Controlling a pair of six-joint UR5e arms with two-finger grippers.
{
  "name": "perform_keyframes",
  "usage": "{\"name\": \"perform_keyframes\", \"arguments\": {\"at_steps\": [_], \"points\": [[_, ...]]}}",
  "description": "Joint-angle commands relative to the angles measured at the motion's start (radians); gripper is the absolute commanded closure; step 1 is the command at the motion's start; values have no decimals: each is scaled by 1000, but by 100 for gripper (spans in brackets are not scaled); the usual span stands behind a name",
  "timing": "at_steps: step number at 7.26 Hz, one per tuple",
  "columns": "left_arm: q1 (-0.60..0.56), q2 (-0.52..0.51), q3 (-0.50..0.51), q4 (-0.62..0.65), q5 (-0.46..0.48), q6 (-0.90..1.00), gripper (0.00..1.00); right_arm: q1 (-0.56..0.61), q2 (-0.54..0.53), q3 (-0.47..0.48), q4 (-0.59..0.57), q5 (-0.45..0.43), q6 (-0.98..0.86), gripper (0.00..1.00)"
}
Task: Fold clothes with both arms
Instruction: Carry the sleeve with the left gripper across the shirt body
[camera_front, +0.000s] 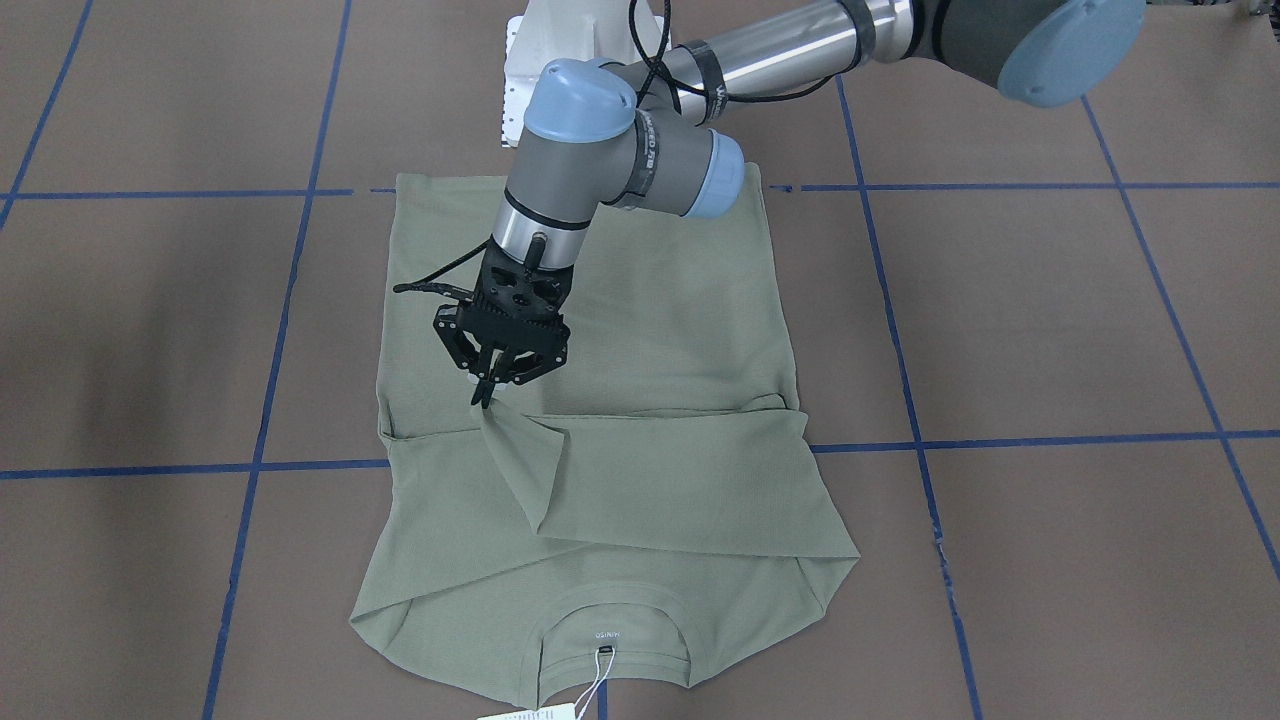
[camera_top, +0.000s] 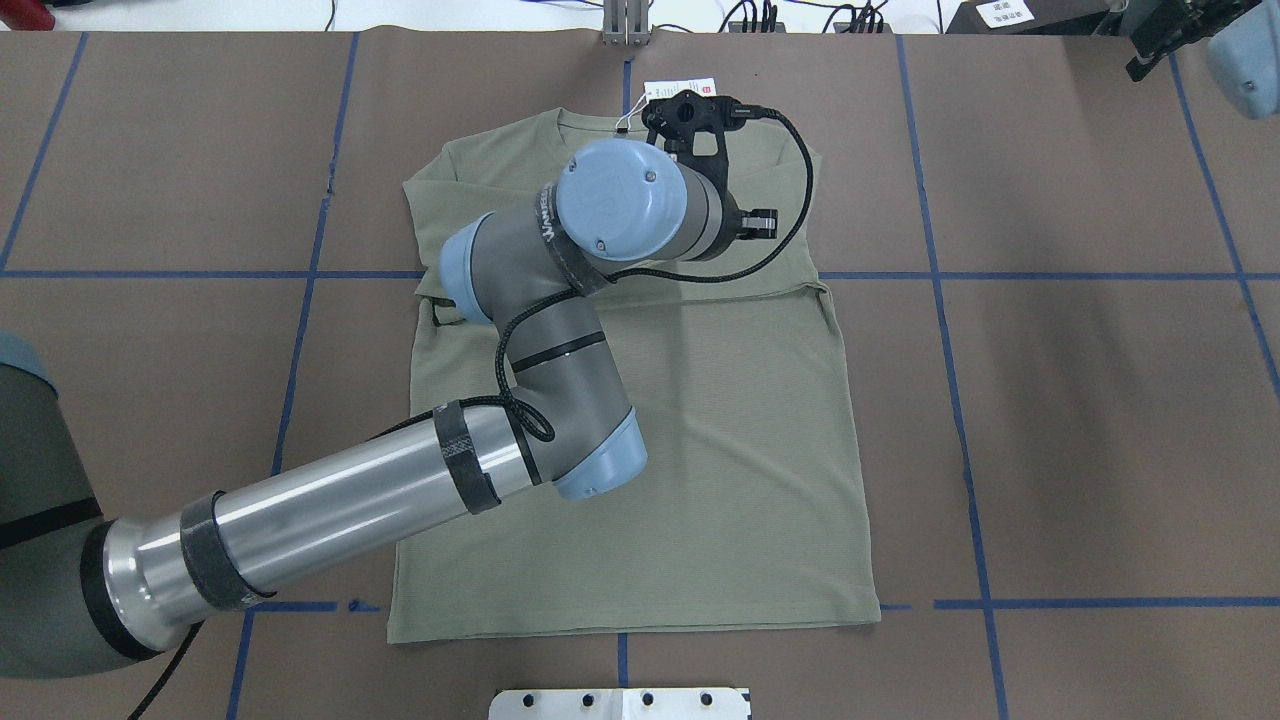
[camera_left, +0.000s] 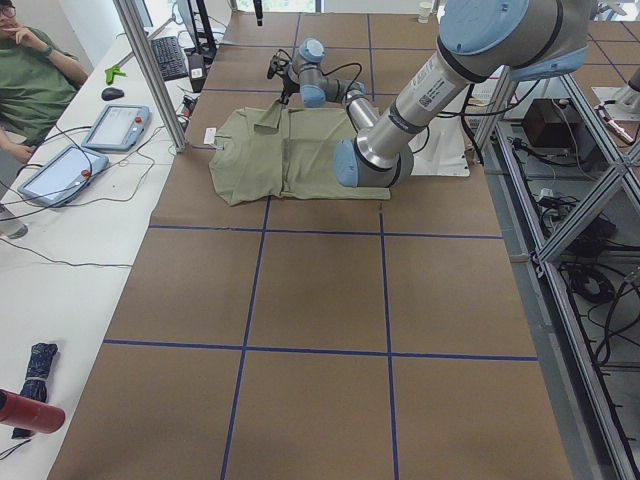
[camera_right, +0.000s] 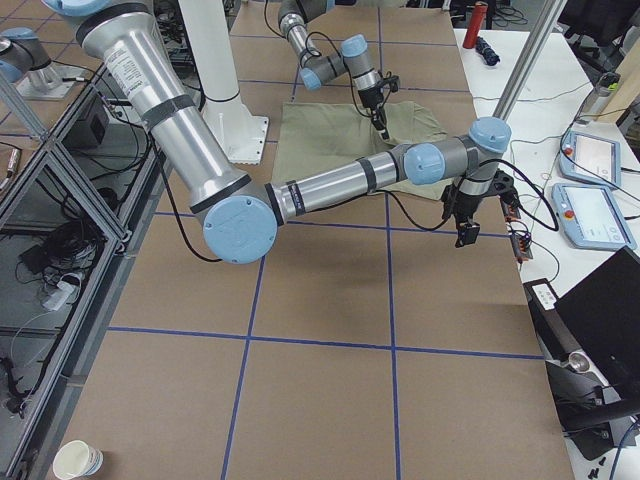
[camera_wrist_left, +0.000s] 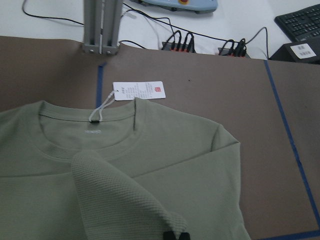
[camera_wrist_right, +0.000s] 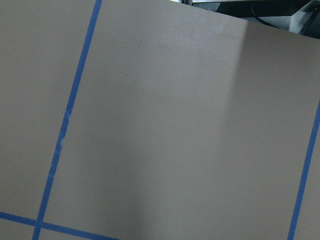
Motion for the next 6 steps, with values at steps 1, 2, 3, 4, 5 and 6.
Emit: {"name": "perform_keyframes", "arguments": {"at_steps": [1,2,3,4,5,6], "points": [[46,-6,42,-95,1,98,76,-1,-1,2,1,0,6,0],[60,-7,53,-148,-6,111,69,-1,-1,0,2,2,6,0],[60,-1,46,-202,-6,81,1,-6,-1,0,7,5,7,0],[60,32,24,-207,-12,18,0,-18,-1,5,11,6,12,0],[4,52,-23,-95,-152,64,0,-35,1,15,14,9,27,0],[-85,75,-115,142,-313,165,0,-56,-4,11,80,44,38,0]]}}
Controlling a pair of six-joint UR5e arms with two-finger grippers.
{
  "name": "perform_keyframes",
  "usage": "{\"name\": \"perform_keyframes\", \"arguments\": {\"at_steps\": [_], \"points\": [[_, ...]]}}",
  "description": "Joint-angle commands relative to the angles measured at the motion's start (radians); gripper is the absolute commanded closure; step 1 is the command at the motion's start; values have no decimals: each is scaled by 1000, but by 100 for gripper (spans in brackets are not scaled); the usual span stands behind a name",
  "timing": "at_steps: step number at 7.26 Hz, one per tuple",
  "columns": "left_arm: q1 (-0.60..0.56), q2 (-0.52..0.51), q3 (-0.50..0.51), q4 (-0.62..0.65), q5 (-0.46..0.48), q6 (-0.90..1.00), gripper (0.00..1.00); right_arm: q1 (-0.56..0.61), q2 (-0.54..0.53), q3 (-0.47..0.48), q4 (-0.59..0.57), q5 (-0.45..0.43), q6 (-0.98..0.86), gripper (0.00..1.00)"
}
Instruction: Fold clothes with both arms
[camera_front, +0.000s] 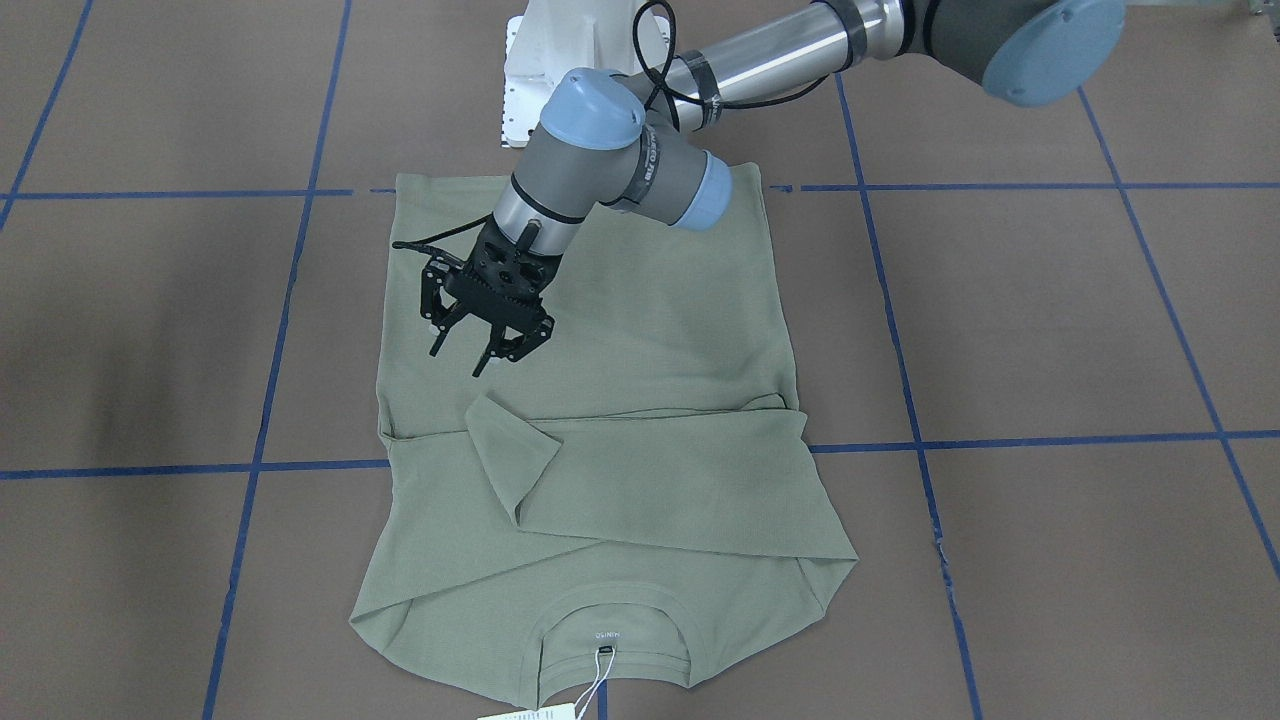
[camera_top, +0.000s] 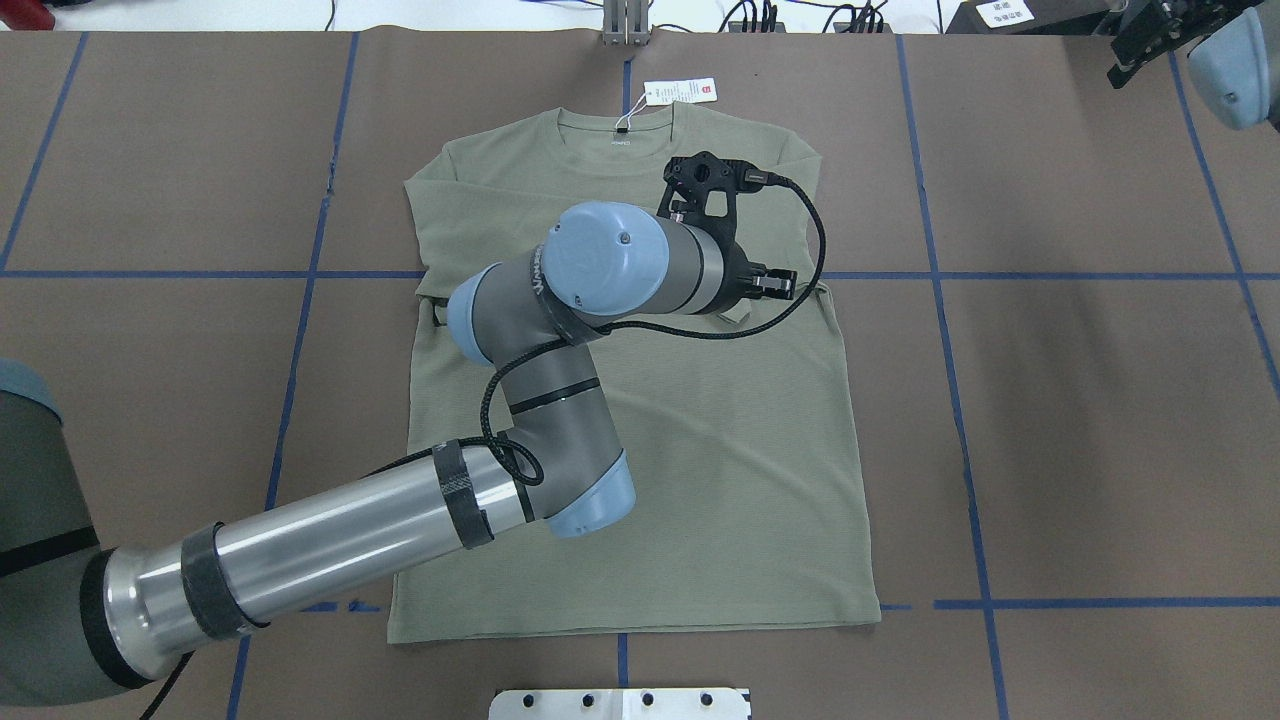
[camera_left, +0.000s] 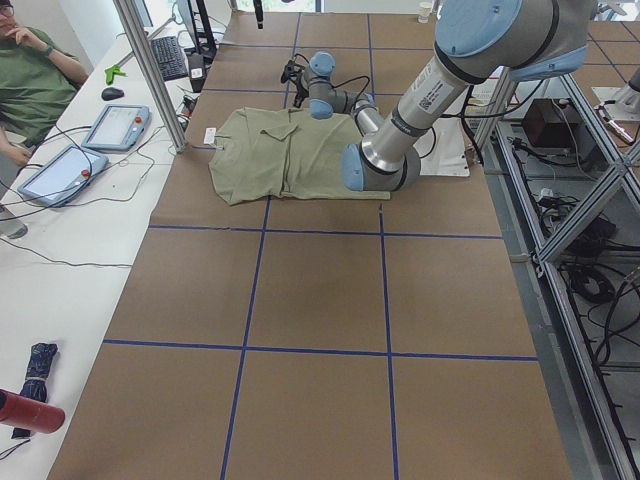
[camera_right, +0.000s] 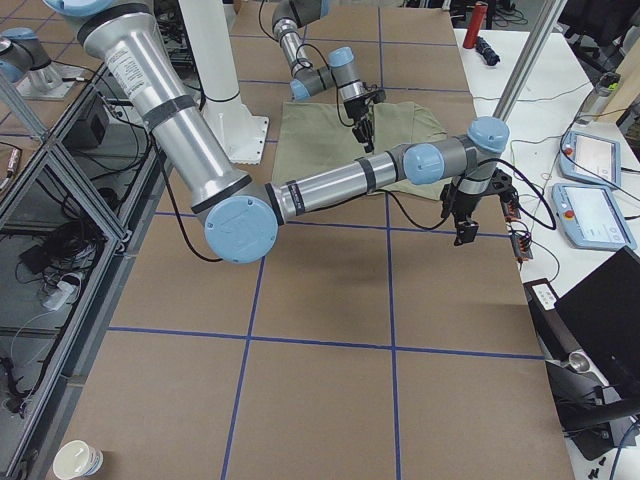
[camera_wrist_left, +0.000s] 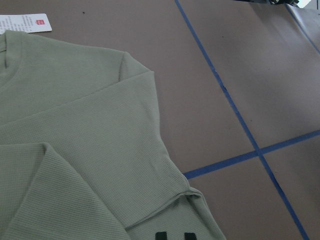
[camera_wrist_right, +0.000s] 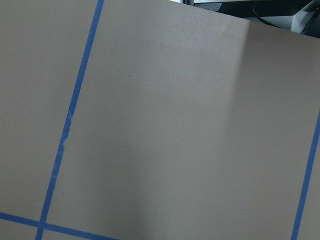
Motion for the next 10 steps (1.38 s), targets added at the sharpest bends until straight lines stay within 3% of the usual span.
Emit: {"name": "perform_keyframes", "arguments": {"at_steps": [1,2,3,4,7,9,10], "points": [[-151,73,-192,393,-192,195,0,-65,6,11,71,24,96,0],[-225,138,-265,482,-247,296,0,-126,37,25,97,12,255,0],[-330,217,-306,487,-346,426,0,-192,86,36,117,-50,390,0],[-433,294,-320,487,-454,592,0,-281,124,45,117,-133,505,0],[-616,423,-299,486,-586,896,0,-550,305,21,9,-409,736,6],[-644,476,-294,463,-608,935,0,-669,443,-137,-7,-559,821,13],[-644,476,-294,463,-608,936,0,-699,454,-179,-1,-615,826,21]]}}
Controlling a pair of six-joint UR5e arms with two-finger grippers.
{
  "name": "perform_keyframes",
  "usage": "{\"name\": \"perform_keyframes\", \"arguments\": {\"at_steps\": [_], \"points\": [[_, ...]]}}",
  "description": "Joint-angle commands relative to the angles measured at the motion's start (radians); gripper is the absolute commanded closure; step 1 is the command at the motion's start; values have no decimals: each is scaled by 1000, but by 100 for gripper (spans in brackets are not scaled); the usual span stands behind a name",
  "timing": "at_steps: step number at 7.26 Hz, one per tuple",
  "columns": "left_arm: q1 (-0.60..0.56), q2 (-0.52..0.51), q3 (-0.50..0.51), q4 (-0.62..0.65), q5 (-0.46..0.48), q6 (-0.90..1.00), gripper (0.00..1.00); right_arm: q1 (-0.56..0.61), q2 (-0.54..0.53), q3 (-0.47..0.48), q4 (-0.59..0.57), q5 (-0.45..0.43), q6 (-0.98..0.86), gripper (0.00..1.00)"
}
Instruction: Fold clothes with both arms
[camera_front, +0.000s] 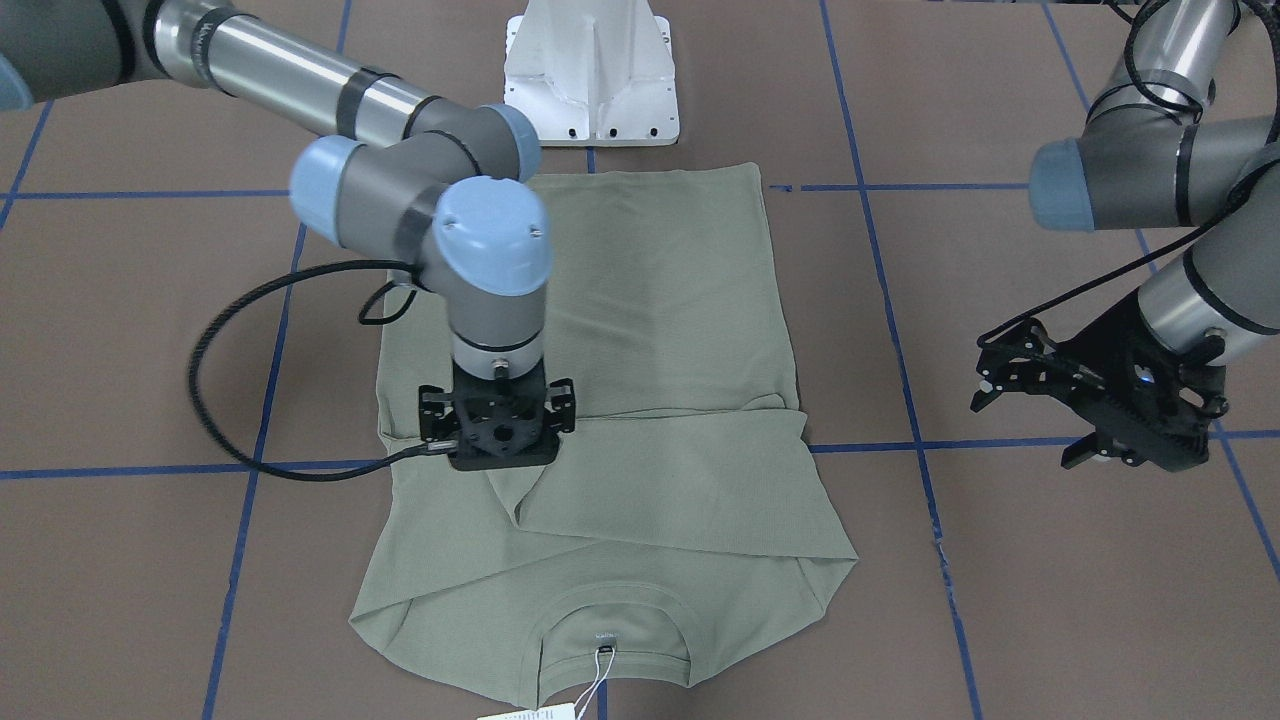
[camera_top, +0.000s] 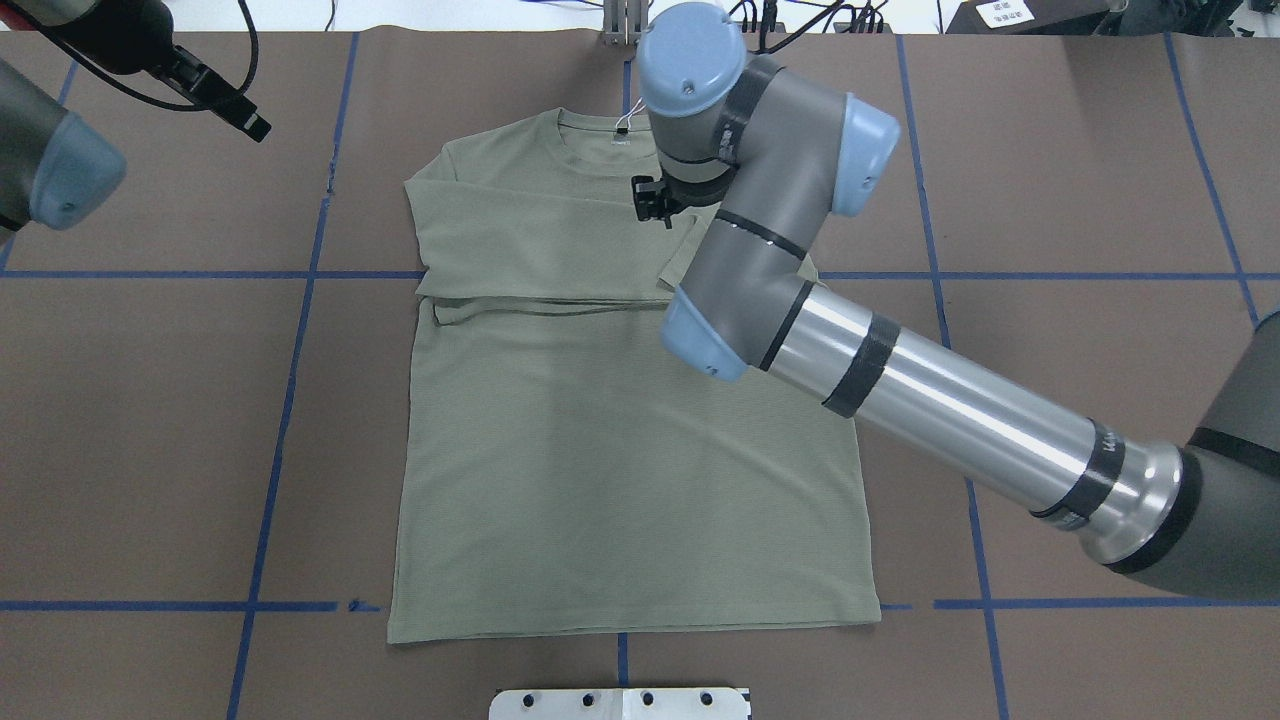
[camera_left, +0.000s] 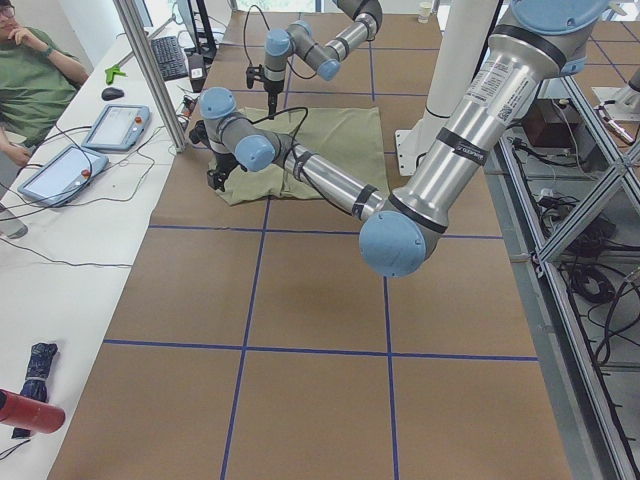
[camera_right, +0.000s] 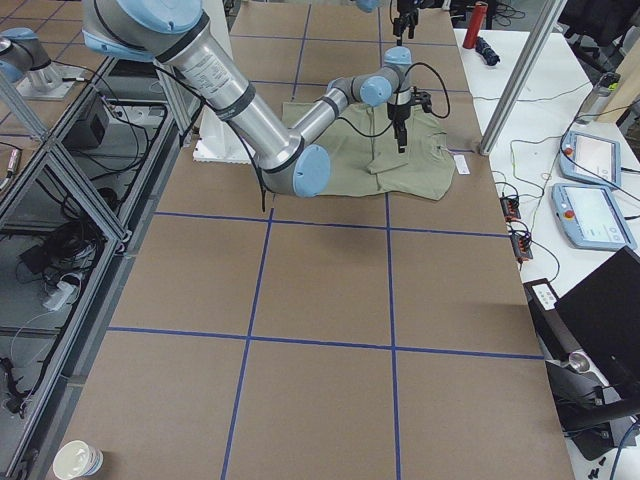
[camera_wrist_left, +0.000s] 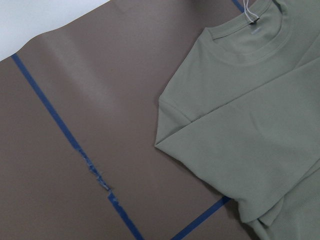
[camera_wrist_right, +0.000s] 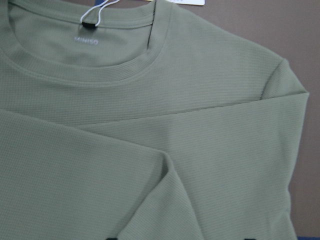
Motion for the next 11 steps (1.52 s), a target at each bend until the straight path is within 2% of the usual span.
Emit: {"name": "perform_keyframes", "arguments": {"at_steps": [1,6,9,11], "points": [[-6,10,1,-3,-6,12,0,-73,42,-88,1,-110,23,25],[-6,11,0,-6,-8,12,0,-105,96,-206,47,-190,50,38],[-6,11,-2,-8,-8,12,0,-127,93,-223,59,-225,46,40],[-6,11,-2,-6,-8,12,0,-133,93,-221,58,-225,33,53]]}}
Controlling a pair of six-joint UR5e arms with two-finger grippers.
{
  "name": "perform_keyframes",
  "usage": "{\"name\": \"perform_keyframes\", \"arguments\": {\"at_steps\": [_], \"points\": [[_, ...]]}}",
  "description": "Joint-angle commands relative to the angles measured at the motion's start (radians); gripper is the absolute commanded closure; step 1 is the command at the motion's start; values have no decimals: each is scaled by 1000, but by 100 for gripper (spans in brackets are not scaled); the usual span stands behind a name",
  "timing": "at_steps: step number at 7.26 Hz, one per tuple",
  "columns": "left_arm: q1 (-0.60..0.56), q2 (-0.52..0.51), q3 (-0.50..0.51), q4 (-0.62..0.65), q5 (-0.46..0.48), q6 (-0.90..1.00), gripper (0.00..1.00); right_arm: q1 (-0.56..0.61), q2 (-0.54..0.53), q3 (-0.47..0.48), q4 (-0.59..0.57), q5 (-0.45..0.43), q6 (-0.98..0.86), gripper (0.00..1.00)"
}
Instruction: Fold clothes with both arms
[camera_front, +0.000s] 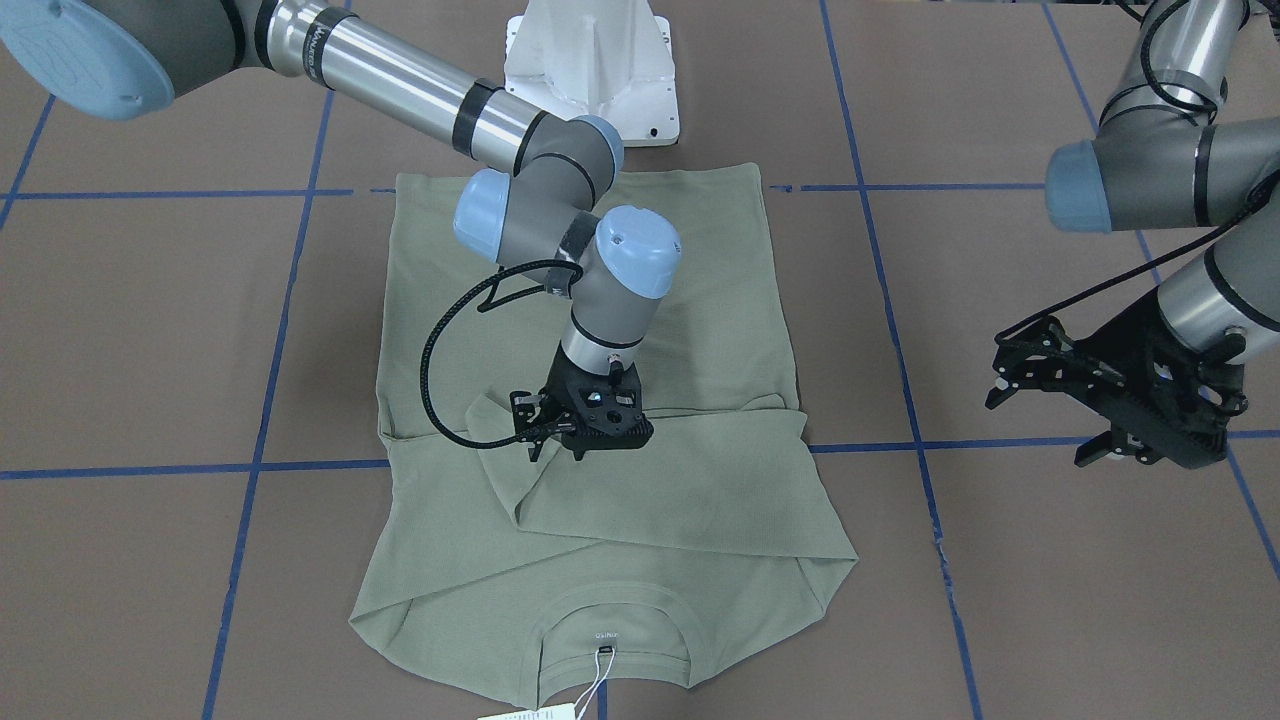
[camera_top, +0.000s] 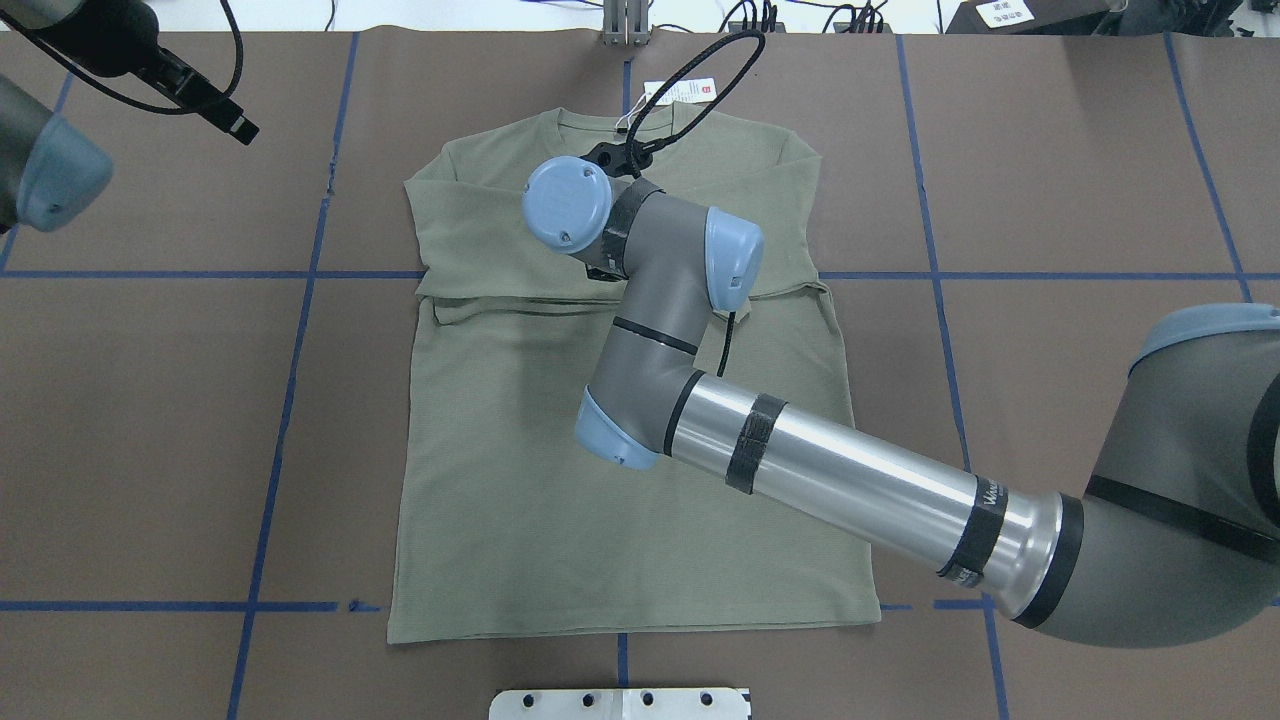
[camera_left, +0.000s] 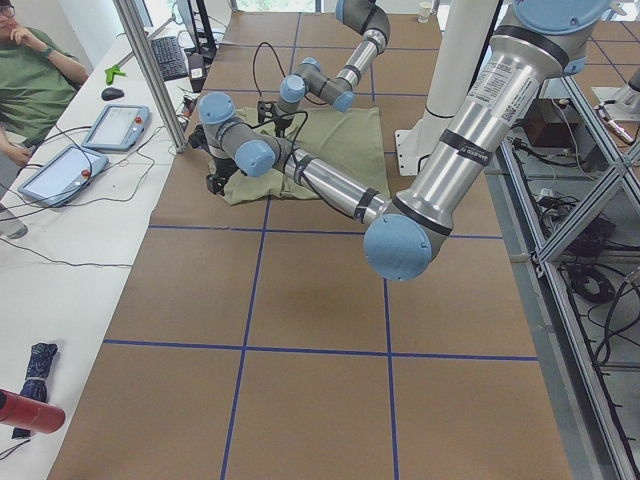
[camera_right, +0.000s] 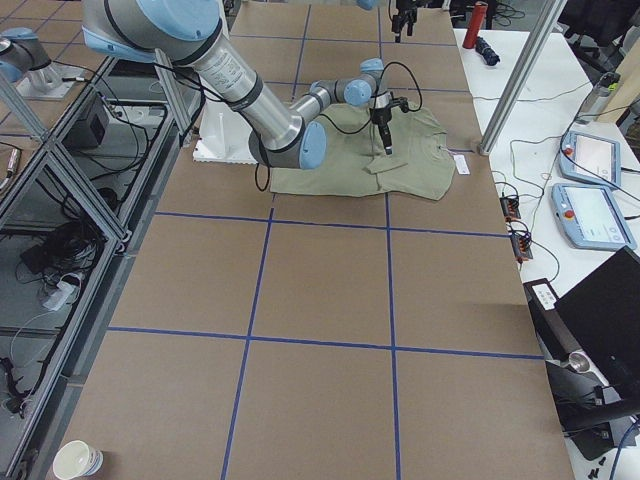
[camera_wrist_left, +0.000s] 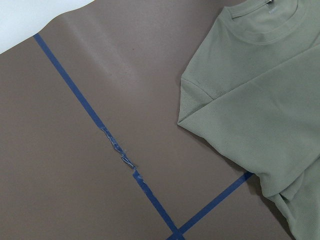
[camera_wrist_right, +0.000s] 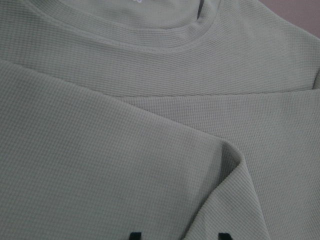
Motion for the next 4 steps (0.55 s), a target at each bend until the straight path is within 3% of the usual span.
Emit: {"name": "perform_keyframes", "arguments": {"at_steps": [1,4], "points": [[0,0,0,-1,0,0,0,-4,0,0,-4,-2,-16,55],[2,-2,-2,1,0,-8,0,-3,-3,5,-10,-2,-50,57]]}}
